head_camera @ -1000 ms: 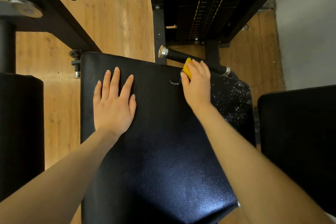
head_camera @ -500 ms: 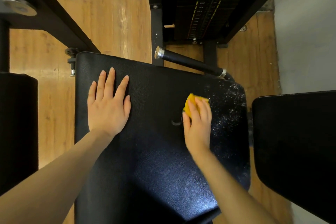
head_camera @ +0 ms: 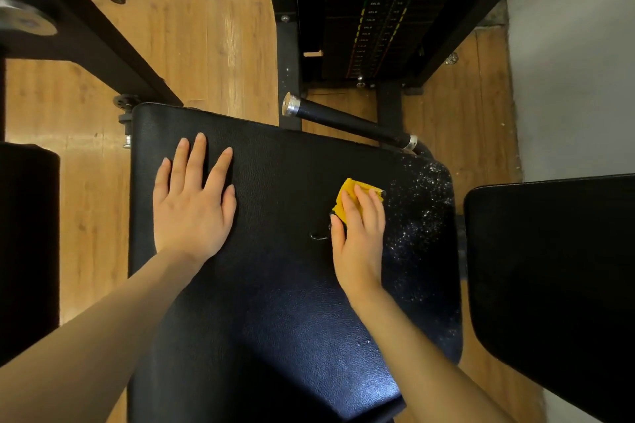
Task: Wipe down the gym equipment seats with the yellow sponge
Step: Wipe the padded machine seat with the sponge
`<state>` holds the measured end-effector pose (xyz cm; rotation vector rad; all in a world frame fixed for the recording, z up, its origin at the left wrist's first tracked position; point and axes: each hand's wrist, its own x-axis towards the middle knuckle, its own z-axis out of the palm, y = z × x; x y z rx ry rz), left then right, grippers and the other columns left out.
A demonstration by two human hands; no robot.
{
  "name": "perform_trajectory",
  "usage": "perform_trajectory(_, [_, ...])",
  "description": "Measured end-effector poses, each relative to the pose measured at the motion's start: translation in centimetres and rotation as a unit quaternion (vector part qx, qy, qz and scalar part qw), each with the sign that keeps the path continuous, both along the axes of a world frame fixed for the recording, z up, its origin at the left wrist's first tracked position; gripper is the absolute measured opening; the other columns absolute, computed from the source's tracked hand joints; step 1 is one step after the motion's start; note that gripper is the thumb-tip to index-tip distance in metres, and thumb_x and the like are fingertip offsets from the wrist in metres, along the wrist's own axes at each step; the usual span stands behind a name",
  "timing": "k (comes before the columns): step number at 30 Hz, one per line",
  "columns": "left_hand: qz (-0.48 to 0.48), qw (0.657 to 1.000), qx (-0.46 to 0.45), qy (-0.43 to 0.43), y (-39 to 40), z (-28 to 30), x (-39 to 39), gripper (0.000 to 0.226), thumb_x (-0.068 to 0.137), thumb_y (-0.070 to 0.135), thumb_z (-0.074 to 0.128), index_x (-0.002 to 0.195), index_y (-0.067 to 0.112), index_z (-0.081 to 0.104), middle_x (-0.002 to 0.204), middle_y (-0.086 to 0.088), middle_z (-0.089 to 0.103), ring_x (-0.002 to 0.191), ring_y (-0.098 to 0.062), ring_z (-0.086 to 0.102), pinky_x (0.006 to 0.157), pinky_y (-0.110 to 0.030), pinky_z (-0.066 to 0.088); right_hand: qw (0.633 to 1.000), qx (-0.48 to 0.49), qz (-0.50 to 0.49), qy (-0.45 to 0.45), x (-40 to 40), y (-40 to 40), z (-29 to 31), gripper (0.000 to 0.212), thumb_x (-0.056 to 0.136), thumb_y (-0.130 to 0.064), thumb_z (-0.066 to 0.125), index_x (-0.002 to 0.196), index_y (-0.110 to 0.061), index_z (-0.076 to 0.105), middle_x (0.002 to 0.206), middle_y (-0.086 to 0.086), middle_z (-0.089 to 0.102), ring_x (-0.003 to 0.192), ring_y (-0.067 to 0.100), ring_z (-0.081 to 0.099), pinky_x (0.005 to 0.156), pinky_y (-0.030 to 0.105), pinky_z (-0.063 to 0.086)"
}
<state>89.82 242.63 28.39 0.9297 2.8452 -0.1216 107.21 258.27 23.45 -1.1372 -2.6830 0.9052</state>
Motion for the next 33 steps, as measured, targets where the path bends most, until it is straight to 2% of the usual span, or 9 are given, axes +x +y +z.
perform_trajectory(4, [0.002, 1.000, -0.012, 0.005, 0.0, 0.0, 0.0, 0.056, 0.097, 0.043, 0.024, 0.149, 0.025, 0.027, 0.159, -0.010, 0.017, 0.148, -0.027, 0.008, 0.120, -0.045, 0.009, 0.993, 0.021, 0.114, 0.017, -3.0, 2.1, 0.3, 0.044, 0.092, -0.026, 0.054, 0.133, -0.009, 0.052, 0.142, 0.010, 0.045, 0.138, 0.028, 0.029, 0.114, 0.039, 0.028])
perform_trajectory(8, [0.002, 1.000, -0.017, 0.006, 0.1, 0.0, 0.1, 0.056, 0.097, 0.043, 0.023, 0.149, 0.026, 0.027, 0.159, -0.009, 0.016, 0.148, -0.026, 0.007, 0.120, -0.045, 0.008, 0.968, 0.093, 0.234, 0.015, -3.3, 6.7, -0.5, 0.046, 0.089, -0.029, 0.052, 0.131, -0.011, 0.053, 0.138, 0.011, 0.049, 0.134, 0.030, 0.037, 0.109, 0.044, 0.037])
perform_trajectory(11, [0.005, 1.000, -0.014, 0.008, 0.1, 0.0, 0.1, 0.056, 0.096, 0.042, 0.023, 0.149, 0.025, 0.027, 0.159, -0.009, 0.016, 0.148, -0.026, 0.007, 0.120, -0.044, 0.008, 0.997, 0.044, 0.062, -0.014, -2.0, 9.3, -0.9, 0.045, 0.094, -0.028, 0.051, 0.136, -0.012, 0.049, 0.142, 0.008, 0.044, 0.138, 0.025, 0.031, 0.113, 0.043, 0.033])
perform_trajectory(14, [0.004, 1.000, -0.012, 0.008, 0.1, 0.1, 0.1, 0.056, 0.097, 0.042, 0.023, 0.149, 0.025, 0.027, 0.159, -0.009, 0.016, 0.148, -0.026, 0.007, 0.120, -0.044, 0.008, 0.994, 0.002, -0.112, -0.007, -2.8, 8.8, -0.8, 0.042, 0.095, -0.025, 0.051, 0.135, -0.012, 0.050, 0.142, 0.006, 0.042, 0.139, 0.022, 0.026, 0.113, 0.044, 0.032])
perform_trajectory(16, [0.003, 1.000, -0.010, 0.009, 0.1, 0.1, 0.2, 0.055, 0.097, 0.042, 0.023, 0.149, 0.025, 0.027, 0.159, -0.010, 0.017, 0.148, -0.027, 0.008, 0.119, -0.044, 0.007, 0.995, 0.010, -0.096, -0.012, -4.2, 6.8, -0.1, 0.042, 0.094, -0.024, 0.051, 0.134, -0.011, 0.050, 0.144, 0.007, 0.041, 0.140, 0.025, 0.025, 0.115, 0.045, 0.028])
perform_trajectory(18, [0.003, 1.000, -0.012, 0.012, 0.1, 0.1, 0.2, 0.055, 0.097, 0.042, 0.023, 0.149, 0.025, 0.027, 0.159, -0.010, 0.017, 0.148, -0.027, 0.008, 0.119, -0.044, 0.007, 1.000, 0.028, 0.000, -0.008, -4.7, 4.1, 0.4, 0.044, 0.092, -0.022, 0.056, 0.134, -0.010, 0.050, 0.144, 0.010, 0.042, 0.140, 0.028, 0.026, 0.115, 0.041, 0.022])
perform_trajectory(22, [0.003, 1.000, -0.010, 0.009, 0.1, 0.1, 0.2, 0.055, 0.097, 0.042, 0.024, 0.149, 0.025, 0.027, 0.159, -0.010, 0.016, 0.148, -0.026, 0.007, 0.119, -0.044, 0.007, 0.985, 0.083, 0.150, 0.003, -3.5, 4.6, -0.1, 0.046, 0.089, -0.025, 0.053, 0.133, -0.009, 0.051, 0.140, 0.012, 0.048, 0.136, 0.030, 0.036, 0.108, 0.040, 0.032])
perform_trajectory(28, [0.002, 1.000, -0.008, 0.009, -0.1, 0.0, 0.1, 0.055, 0.097, 0.043, 0.023, 0.150, 0.026, 0.026, 0.159, -0.009, 0.016, 0.148, -0.026, 0.006, 0.119, -0.044, 0.007, 0.999, 0.019, -0.038, -0.025, -3.1, 9.9, -0.9, 0.042, 0.096, -0.027, 0.051, 0.135, -0.012, 0.050, 0.140, 0.006, 0.046, 0.137, 0.023, 0.030, 0.111, 0.041, 0.036])
perform_trajectory(33, [-0.001, 1.000, -0.007, 0.009, -0.1, 0.0, 0.2, 0.055, 0.097, 0.042, 0.023, 0.150, 0.026, 0.026, 0.159, -0.010, 0.016, 0.148, -0.026, 0.006, 0.119, -0.044, 0.007, 0.999, 0.027, -0.028, -0.014, -0.7, 4.3, -0.1, 0.042, 0.094, -0.023, 0.054, 0.133, -0.009, 0.051, 0.143, 0.009, 0.043, 0.139, 0.025, 0.027, 0.115, 0.037, 0.025])
